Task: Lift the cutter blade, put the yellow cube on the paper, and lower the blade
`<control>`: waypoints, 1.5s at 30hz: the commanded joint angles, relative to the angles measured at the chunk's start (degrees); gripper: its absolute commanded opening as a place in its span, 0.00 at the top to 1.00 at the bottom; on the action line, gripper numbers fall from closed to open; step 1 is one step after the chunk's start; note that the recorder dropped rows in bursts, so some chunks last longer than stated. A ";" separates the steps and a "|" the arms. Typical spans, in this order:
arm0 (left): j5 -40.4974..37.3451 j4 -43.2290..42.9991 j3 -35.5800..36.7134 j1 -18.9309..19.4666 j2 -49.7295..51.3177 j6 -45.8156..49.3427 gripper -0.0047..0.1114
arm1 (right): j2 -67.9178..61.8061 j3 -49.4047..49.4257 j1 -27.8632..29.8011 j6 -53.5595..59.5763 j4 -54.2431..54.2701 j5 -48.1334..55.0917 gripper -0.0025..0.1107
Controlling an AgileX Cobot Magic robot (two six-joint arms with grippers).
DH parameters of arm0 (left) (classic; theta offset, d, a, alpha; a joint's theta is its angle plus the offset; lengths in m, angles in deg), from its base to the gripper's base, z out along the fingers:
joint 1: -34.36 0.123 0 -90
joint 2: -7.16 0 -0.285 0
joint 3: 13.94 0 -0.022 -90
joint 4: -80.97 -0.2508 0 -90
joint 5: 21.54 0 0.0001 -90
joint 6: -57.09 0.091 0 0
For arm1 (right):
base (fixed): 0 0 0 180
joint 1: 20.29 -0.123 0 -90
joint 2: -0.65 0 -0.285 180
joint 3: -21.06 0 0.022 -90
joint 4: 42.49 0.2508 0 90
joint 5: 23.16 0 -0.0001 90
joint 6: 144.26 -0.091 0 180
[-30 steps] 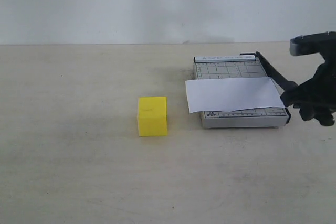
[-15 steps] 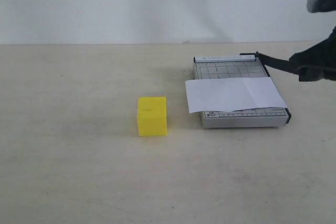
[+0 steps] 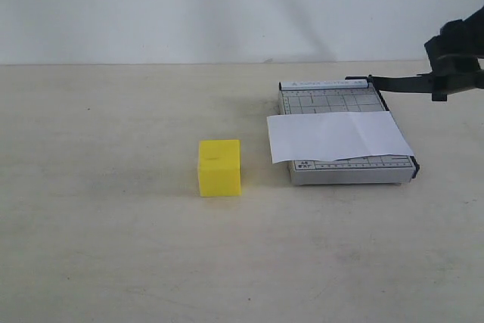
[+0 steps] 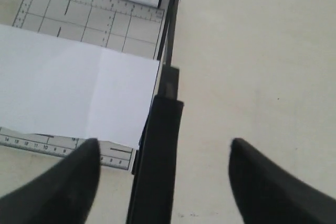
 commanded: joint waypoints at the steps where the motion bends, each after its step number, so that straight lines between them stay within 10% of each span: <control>1: 0.33 0.18 0.19 -0.17 -0.07 0.02 0.92 | 0.66 -0.43 0.11 2.01 -0.42 -1.08 0.37; 10: 0.33 0.18 0.19 -0.17 -0.07 0.02 0.92 | 12.26 10.01 0.11 19.68 22.21 -16.94 0.57; 19: 0.33 0.18 0.19 -0.17 -0.07 0.02 0.92 | 39.04 36.30 0.11 18.49 23.49 -28.24 0.99; 45: 0.33 0.18 0.19 -0.17 -0.07 0.02 0.92 | 59.01 48.83 0.11 9.50 23.38 -28.48 0.98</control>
